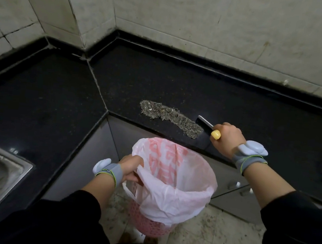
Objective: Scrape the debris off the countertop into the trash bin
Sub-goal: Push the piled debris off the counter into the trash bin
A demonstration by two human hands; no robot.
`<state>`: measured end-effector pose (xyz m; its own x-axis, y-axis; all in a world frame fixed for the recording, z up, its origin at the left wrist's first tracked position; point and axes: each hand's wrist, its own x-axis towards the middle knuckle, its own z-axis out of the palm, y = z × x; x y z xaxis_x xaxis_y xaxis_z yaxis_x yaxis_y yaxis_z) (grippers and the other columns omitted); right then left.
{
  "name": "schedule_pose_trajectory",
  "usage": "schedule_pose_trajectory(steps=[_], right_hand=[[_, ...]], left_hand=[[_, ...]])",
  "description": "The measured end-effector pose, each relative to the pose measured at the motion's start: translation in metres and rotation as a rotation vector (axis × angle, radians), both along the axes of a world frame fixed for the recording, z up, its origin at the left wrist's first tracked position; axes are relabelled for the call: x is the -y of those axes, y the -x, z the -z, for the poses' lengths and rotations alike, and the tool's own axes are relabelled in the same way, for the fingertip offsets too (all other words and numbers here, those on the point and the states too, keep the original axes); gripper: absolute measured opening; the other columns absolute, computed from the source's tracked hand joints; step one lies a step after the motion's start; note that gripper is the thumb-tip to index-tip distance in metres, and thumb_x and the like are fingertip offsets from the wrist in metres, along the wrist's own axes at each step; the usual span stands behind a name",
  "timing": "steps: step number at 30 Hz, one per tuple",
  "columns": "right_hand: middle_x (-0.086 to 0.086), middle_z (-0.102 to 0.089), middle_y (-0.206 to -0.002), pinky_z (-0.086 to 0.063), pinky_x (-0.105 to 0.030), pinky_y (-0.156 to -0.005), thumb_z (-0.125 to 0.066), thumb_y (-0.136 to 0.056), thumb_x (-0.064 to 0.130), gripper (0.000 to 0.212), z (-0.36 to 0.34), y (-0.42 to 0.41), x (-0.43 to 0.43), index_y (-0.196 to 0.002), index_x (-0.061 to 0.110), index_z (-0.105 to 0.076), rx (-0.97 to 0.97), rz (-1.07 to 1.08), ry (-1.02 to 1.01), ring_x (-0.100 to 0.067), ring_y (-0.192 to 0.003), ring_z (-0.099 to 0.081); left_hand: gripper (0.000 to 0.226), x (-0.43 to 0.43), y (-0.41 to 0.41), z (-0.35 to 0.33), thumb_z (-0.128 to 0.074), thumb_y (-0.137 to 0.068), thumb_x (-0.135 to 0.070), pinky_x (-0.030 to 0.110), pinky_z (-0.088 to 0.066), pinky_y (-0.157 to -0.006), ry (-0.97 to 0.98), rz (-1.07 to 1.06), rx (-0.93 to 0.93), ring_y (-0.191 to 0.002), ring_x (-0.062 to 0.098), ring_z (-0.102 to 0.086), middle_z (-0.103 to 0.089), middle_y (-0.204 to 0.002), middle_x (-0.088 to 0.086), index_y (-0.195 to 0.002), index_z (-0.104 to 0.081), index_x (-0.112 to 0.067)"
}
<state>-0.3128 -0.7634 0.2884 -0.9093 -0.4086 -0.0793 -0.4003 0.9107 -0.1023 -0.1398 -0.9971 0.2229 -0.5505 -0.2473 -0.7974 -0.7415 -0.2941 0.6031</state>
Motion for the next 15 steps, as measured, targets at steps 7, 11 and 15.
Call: schedule_pose_trajectory(steps=[7, 11, 15], right_hand=[[-0.014, -0.061, -0.100, -0.042, -0.034, -0.074, -0.056, -0.086, 0.023, 0.021, -0.013, -0.007, 0.001, -0.097, 0.010, -0.068, 0.033, -0.049, -0.035, -0.039, -0.094, -0.059], [-0.013, -0.065, -0.088, -0.044, -0.033, -0.068, -0.057, -0.081, 0.023, 0.016, -0.024, -0.018, 0.003, -0.085, 0.012, -0.068, 0.081, -0.106, -0.021, -0.038, -0.085, -0.061], [-0.014, -0.066, -0.078, -0.050, -0.036, -0.066, -0.057, -0.080, 0.026, 0.019, -0.038, -0.022, 0.005, -0.074, 0.010, -0.064, 0.087, -0.036, 0.044, -0.038, -0.076, -0.060]], left_hand=[[0.027, 0.005, 0.000, 0.006, -0.039, -0.077, 0.007, 0.049, -0.059, -0.061, 0.018, 0.013, 0.008, -0.064, 0.031, -0.061, -0.057, -0.072, 0.013, -0.095, -0.057, 0.001], [0.023, 0.006, 0.001, 0.008, -0.037, -0.077, 0.008, 0.046, -0.059, -0.054, 0.013, 0.019, 0.011, -0.062, 0.031, -0.060, -0.055, -0.069, 0.013, -0.087, -0.057, 0.001], [0.024, 0.008, 0.001, 0.010, -0.037, -0.076, 0.007, 0.045, -0.058, -0.051, -0.014, 0.024, 0.015, -0.070, 0.035, -0.063, -0.060, -0.080, 0.018, -0.088, -0.057, 0.000]])
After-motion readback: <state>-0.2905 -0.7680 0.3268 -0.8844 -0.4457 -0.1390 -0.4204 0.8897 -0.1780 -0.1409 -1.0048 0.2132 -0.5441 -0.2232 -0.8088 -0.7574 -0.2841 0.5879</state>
